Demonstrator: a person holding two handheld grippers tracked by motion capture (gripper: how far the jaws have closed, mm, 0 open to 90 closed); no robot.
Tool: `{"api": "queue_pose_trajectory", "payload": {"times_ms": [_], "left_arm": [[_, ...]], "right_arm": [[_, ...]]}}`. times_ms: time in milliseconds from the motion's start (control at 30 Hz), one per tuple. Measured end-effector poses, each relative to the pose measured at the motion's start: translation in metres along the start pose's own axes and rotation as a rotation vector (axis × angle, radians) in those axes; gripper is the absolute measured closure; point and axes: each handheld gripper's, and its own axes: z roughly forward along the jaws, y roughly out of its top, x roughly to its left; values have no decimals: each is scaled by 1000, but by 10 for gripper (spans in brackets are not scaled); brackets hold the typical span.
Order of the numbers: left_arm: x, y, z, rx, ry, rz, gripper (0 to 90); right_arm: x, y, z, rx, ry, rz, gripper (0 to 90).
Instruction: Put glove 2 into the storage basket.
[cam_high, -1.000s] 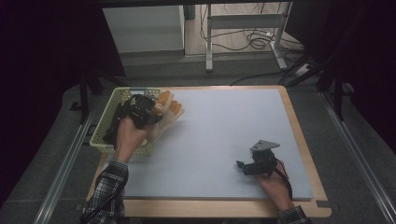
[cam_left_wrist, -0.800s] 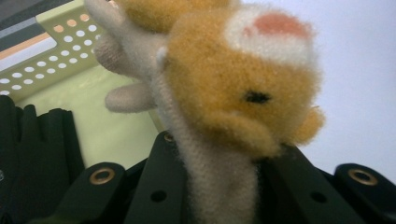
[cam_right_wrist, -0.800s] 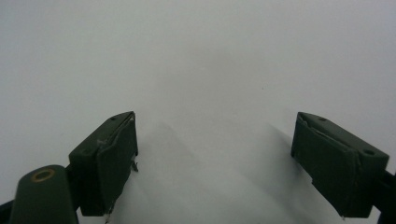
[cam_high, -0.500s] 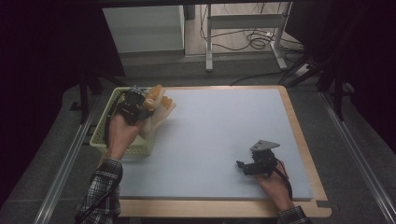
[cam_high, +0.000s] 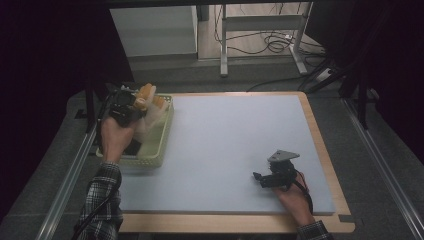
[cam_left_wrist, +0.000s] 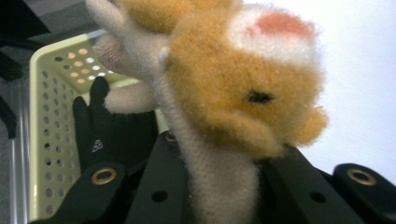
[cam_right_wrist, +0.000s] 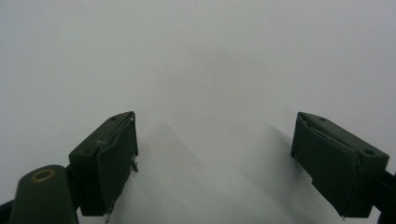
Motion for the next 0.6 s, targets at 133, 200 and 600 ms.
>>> {"api": "queue_pose_trajectory", "payload": {"times_ms": [133, 200, 600], "left_arm": [[9, -2, 13, 3, -1, -27, 809], [12, -4, 22, 5, -8, -43, 808], [24, -21, 81, 73, -41, -99, 802]], "right_arm": [[0, 0, 0, 0, 0, 0, 142], [0, 0, 0, 0, 0, 0, 143], [0, 0, 0, -1, 0, 0, 142]]}}
